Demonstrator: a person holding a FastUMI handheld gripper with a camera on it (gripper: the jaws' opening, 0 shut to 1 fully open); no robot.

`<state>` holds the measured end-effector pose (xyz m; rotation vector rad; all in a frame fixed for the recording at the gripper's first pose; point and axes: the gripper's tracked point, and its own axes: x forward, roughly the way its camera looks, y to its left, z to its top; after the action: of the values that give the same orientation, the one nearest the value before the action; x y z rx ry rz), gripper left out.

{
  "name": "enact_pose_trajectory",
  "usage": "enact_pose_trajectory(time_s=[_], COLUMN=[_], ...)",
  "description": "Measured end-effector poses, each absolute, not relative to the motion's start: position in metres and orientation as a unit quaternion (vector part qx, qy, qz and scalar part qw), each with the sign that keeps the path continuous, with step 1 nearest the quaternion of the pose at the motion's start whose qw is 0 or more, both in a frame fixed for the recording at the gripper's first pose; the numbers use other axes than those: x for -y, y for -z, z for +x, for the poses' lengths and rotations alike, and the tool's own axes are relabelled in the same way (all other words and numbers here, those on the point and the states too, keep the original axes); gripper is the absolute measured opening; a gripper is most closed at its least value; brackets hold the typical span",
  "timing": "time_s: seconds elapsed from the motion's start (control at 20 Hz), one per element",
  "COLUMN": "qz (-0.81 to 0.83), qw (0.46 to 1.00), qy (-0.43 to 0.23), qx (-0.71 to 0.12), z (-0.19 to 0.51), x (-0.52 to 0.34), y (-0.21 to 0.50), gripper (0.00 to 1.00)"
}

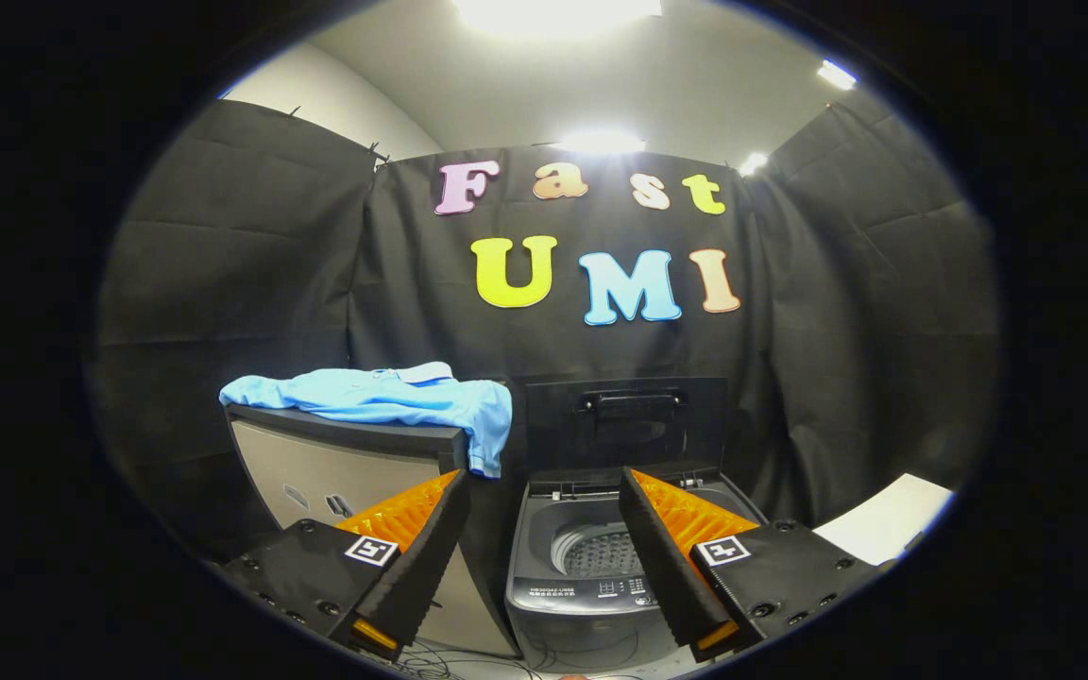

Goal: Put the clothes into the washing machine and then close the washing machine lid.

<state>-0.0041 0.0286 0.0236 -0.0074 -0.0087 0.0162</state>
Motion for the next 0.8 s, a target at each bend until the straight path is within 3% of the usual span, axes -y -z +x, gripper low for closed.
enact_pose_trajectory(time_s=[0.8], qz=[0.006], qw=[0.994], qy=[-0.112], qx=[-0.018], z=[0.071], x=[-0.127], y=[-0.101], gripper=[0.99])
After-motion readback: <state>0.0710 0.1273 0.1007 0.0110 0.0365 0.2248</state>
